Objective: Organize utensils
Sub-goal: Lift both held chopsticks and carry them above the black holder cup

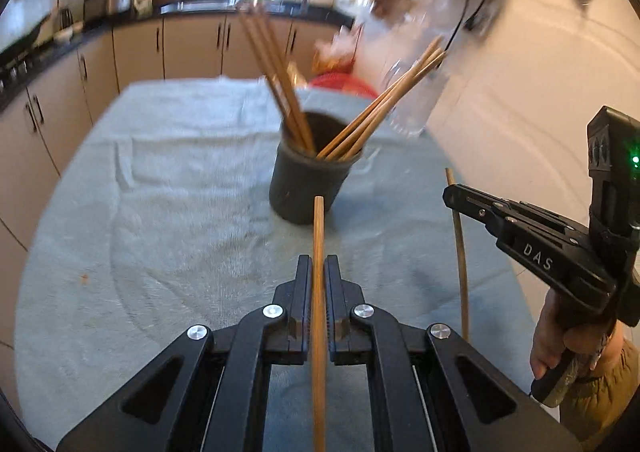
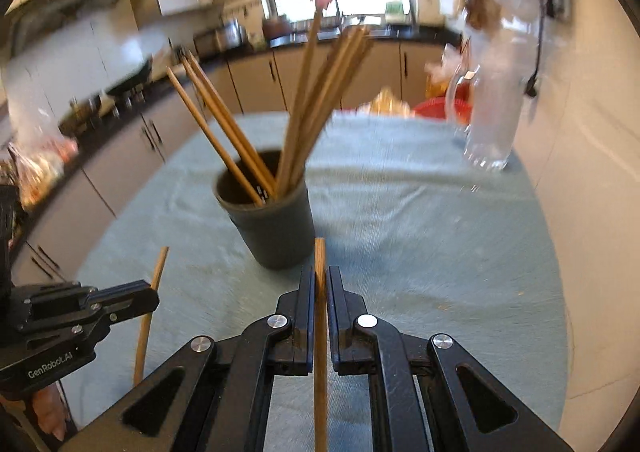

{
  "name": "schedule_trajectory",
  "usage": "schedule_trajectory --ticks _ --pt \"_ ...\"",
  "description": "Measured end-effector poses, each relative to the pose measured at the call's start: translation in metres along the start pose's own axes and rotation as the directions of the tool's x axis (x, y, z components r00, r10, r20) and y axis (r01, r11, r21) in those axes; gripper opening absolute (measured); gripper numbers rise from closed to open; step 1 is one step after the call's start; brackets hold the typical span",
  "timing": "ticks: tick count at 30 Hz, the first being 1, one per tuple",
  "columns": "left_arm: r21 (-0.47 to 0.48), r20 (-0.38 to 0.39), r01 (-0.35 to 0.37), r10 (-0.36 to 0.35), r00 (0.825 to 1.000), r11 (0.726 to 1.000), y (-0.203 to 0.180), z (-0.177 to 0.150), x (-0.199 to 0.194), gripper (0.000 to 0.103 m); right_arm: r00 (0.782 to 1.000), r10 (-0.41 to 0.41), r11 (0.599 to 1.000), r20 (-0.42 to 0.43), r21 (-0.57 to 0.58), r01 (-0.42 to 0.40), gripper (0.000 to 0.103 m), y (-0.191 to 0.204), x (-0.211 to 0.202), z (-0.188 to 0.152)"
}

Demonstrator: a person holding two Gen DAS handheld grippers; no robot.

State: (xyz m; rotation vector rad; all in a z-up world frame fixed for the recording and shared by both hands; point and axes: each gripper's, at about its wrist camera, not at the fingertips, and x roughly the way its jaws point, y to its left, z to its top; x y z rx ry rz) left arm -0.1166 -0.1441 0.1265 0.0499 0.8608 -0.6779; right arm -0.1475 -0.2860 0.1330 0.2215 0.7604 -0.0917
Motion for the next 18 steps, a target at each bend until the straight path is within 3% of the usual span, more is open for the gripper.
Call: schedule_trajectory --ticks 8,18 --pt "0.053 0.162 -0.046 0.037 0.986 0.998 -0.016 -0.025 -0.058 0.005 0.986 0.013 1.0 0.166 0.024 -0.017 0.006 0.012 -0.082 -0.023" --pt "0.066 0.249 -0.089 0.07 0.966 0.994 -0.028 -0.052 -0.099 0.005 0.963 0.0 0.999 0.268 0.032 -0.009 0.006 0.023 -0.132 -0.053"
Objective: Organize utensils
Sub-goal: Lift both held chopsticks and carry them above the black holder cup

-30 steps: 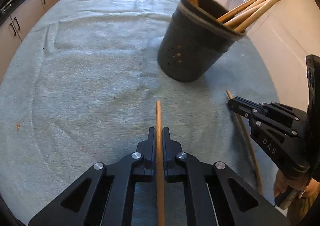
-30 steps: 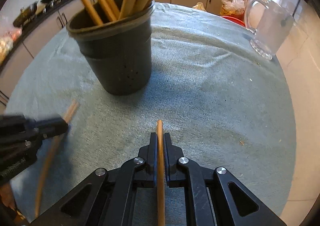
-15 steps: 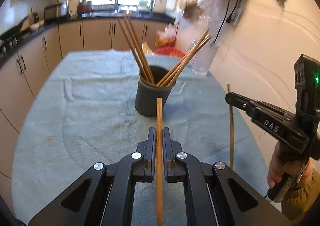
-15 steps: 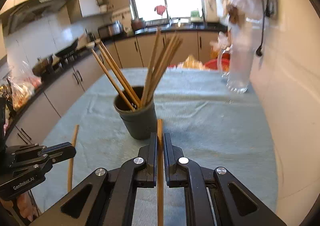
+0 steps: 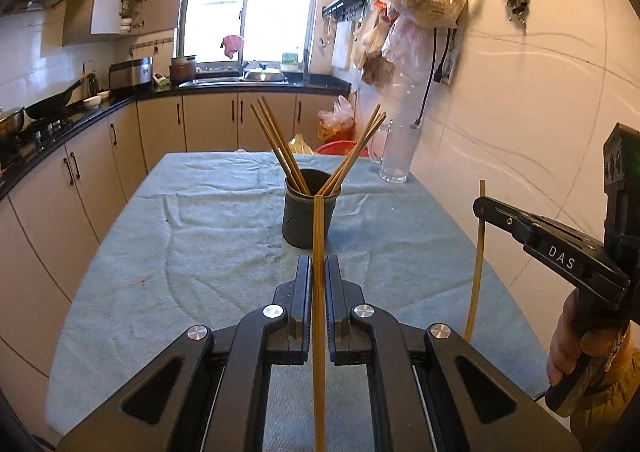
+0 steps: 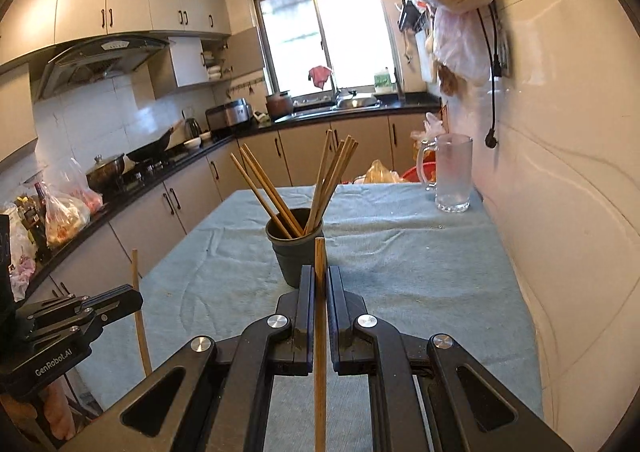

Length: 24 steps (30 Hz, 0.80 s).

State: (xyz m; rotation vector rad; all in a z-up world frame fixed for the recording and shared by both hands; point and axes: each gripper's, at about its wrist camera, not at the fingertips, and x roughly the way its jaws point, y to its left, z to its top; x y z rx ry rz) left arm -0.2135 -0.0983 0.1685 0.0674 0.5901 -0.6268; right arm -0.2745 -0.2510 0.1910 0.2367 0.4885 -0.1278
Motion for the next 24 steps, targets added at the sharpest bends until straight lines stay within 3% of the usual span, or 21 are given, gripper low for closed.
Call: schedule_trajectory --ticks 13,24 --pt "-0.014 0.057 0.003 -0.003 0.998 1.0 0.001 0.003 -0.027 0.005 0.995 0.017 1.0 0.102 -0.014 -0.015 0.006 0.013 -0.043 0.005" --pt "-0.06 0.084 0.013 -0.008 0.996 0.998 0.016 0.02 -0.029 0.005 0.991 0.019 1.0 0.133 0.018 -0.021 0.006 0.009 -0.042 0.017"
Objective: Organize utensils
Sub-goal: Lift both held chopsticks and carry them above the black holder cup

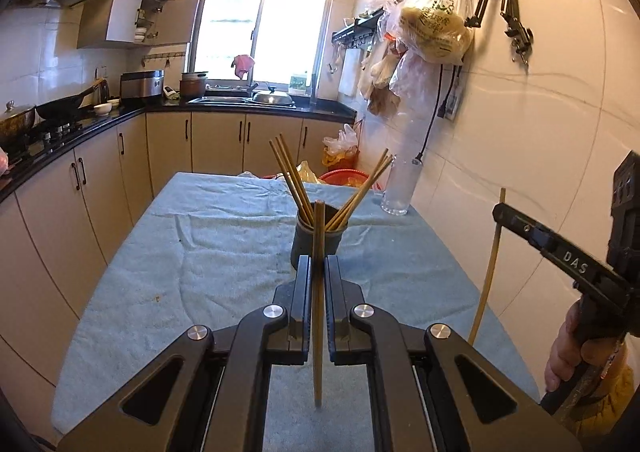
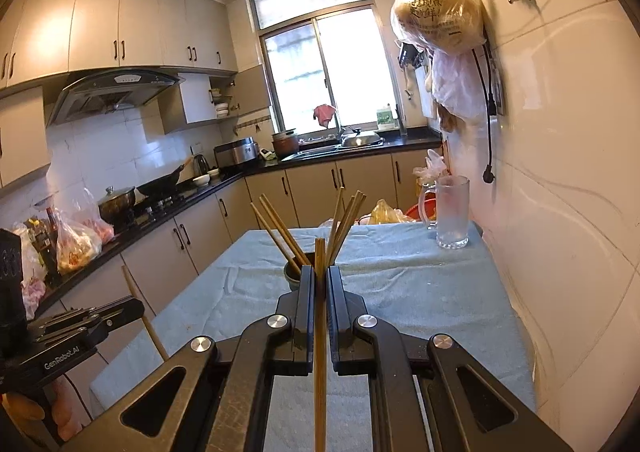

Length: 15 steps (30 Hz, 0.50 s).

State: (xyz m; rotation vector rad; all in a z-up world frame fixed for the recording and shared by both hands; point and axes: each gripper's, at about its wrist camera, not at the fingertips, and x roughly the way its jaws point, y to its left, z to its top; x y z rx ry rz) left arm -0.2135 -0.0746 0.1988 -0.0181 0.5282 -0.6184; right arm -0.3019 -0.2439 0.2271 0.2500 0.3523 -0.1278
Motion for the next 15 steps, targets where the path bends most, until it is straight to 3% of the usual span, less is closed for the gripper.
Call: schedule_trajectory --ticks 15 --pt "-0.013 0.011 0.069 -0.069 0.998 0.998 0.018 0.066 0.02 0.005 0.999 0.032 0.998 0.043 0.043 -0.034 0.006 0.004 0.052 0.047"
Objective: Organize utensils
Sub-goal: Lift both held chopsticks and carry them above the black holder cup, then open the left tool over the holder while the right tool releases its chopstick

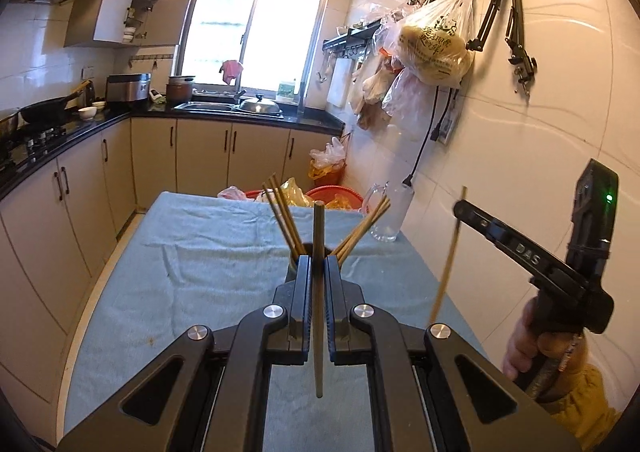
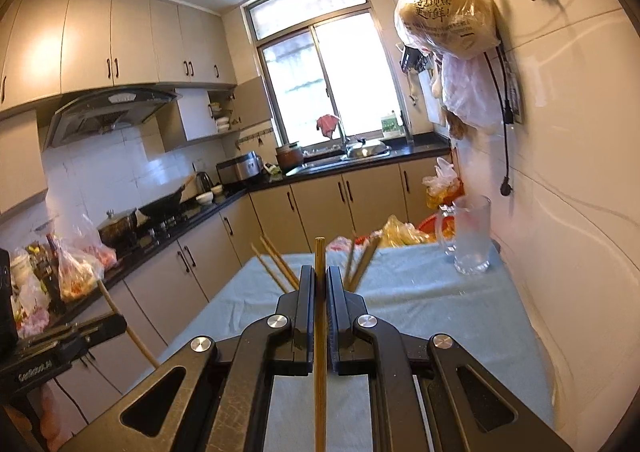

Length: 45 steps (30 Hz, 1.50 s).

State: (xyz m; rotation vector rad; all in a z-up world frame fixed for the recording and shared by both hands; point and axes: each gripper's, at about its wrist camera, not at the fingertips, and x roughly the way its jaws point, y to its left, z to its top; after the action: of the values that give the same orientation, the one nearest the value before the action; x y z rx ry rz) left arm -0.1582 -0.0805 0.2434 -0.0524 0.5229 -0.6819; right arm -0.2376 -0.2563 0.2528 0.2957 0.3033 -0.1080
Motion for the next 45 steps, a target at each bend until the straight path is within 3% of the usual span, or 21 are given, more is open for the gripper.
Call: schedule_trajectory --ticks 8,12,16,21,27,31,37,40,41,42,45 --pt "-0.022 0.064 0.021 -0.02 0.998 1.0 0.007 0.054 0.026 0.005 0.998 0.02 1.0 0.054 -0.009 -0.019 0.006 0.02 0.063 0.051" --pt "-0.015 0.132 -0.012 0.014 0.991 1.0 0.007 0.08 0.044 0.005 0.995 -0.028 0.999 0.1 -0.043 0.032 0.006 0.029 0.096 0.068" --pt "-0.032 0.143 -0.014 0.018 0.99 0.999 0.011 0.094 0.073 0.005 0.991 -0.066 0.997 0.115 -0.035 0.071 0.006 0.027 0.129 0.075" --pt "-0.04 0.118 -0.035 0.039 0.992 0.999 0.016 0.098 0.116 0.005 0.98 -0.128 0.991 0.151 -0.01 0.131 0.006 0.016 0.159 0.069" --pt "-0.053 0.032 -0.04 0.042 0.999 0.998 0.022 0.083 0.158 0.005 0.986 -0.133 0.991 0.104 0.011 0.133 0.006 0.007 0.179 0.054" --pt "-0.067 -0.009 -0.044 0.043 0.999 0.997 0.027 0.072 0.167 0.005 0.99 -0.128 0.992 0.063 -0.007 0.128 0.006 0.008 0.187 0.043" --pt "-0.093 -0.008 -0.063 0.063 0.998 0.994 0.034 0.064 0.156 0.006 0.992 -0.127 0.991 0.022 -0.028 0.127 0.007 0.009 0.192 0.031" --pt "-0.095 -0.006 -0.082 0.082 0.997 0.992 0.035 0.062 0.147 0.015 0.992 -0.127 0.992 0.008 -0.022 0.127 0.007 0.009 0.192 0.029" --pt "-0.095 0.002 -0.092 0.092 0.996 0.991 0.035 0.061 0.141 0.023 0.992 -0.123 0.992 0.005 -0.017 0.123 0.008 0.009 0.19 0.029" --pt "-0.101 0.015 -0.096 0.098 0.995 0.99 0.036 0.06 0.134 0.031 0.992 -0.123 0.992 0.006 -0.017 0.123 0.01 0.01 0.188 0.03" --pt "-0.106 0.05 -0.103 0.109 0.993 0.989 0.034 0.06 0.114 0.039 0.992 -0.125 0.992 0.025 -0.029 0.125 0.019 0.015 0.177 0.034"
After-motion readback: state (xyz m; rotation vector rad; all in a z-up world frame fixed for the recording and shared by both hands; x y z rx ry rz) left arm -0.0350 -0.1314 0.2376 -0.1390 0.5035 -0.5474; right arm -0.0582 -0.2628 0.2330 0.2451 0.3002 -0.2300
